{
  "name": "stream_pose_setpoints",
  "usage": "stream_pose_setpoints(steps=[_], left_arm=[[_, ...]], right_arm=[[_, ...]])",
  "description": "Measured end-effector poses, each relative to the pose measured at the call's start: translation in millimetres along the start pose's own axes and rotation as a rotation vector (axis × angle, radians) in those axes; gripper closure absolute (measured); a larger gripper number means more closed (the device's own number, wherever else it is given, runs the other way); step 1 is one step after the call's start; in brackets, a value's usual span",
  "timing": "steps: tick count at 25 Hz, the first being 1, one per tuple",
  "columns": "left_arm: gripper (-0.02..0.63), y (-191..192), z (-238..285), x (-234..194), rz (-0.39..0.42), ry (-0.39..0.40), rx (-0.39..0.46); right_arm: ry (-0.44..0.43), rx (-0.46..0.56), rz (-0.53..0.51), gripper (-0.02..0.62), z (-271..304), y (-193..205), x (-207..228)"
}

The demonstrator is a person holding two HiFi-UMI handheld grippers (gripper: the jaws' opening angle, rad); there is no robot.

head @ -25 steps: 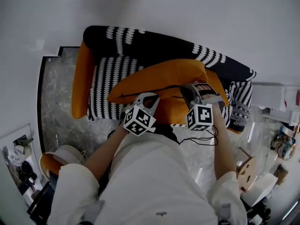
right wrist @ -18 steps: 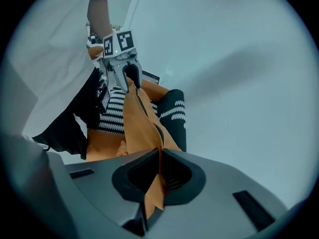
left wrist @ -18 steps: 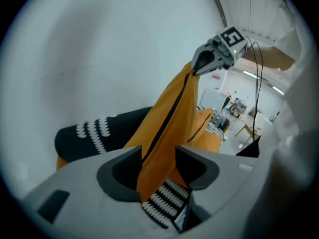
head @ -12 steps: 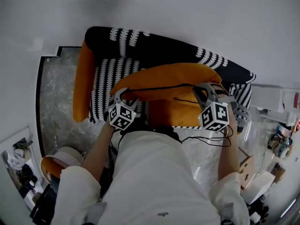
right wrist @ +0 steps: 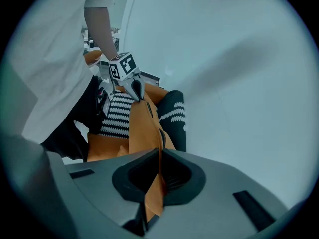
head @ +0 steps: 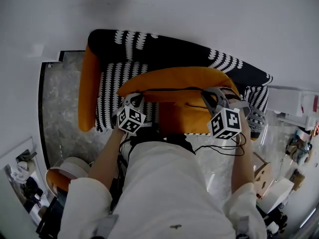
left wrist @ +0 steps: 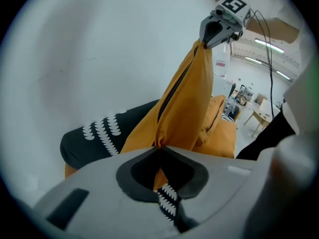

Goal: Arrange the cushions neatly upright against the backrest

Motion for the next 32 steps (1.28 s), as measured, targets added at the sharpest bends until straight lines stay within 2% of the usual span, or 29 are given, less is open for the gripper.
stream_pose_setpoints(steps=[2, 7, 15, 22, 27, 32], left_arm=[[0.588, -0.7, -7.0, -9.4, -0.020, -0.016, 0.013], [0.589, 4.2, -30.0, -46.4, -0.135, -0.068, 0.048], [0.591, 9.8, -67.7, -107.4, -0.149, -0.199, 0.015], [0.591, 18.4, -74.6, -162.9, -0.141, -0.258, -0.015], [0.591, 16.8, -66.1, -201.1, -0.124, -0.264, -0.049], [0.591, 22.3, -41.9, -223.6, -0.062, -0.228, -0.121]], right_arm=[[0.012, 0.019, 0.020, 0.571, 0.5, -1.7, 3.6], [0.038, 0.091, 0.105, 0.571, 12.7, -11.7, 15.3], [0.115, 0.214, 0.203, 0.572, 44.3, -45.8, 22.0], [0.141, 0.282, 0.251, 0.574, 81.5, -72.3, 32.5], [0.109, 0.322, 0.336, 0.574, 114.5, -74.3, 44.0], [0.053, 0.348, 0.504, 0.574, 166.7, -56.7, 38.0]])
Point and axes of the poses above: the fingertips, and each gripper's own axes: z forward along the fingers, x to its right, y out of its underside, the point moved 9 cm from there along -z, backward along the fingers, and after that the axes turned 14 degrees about z, right-handed, at the moved point
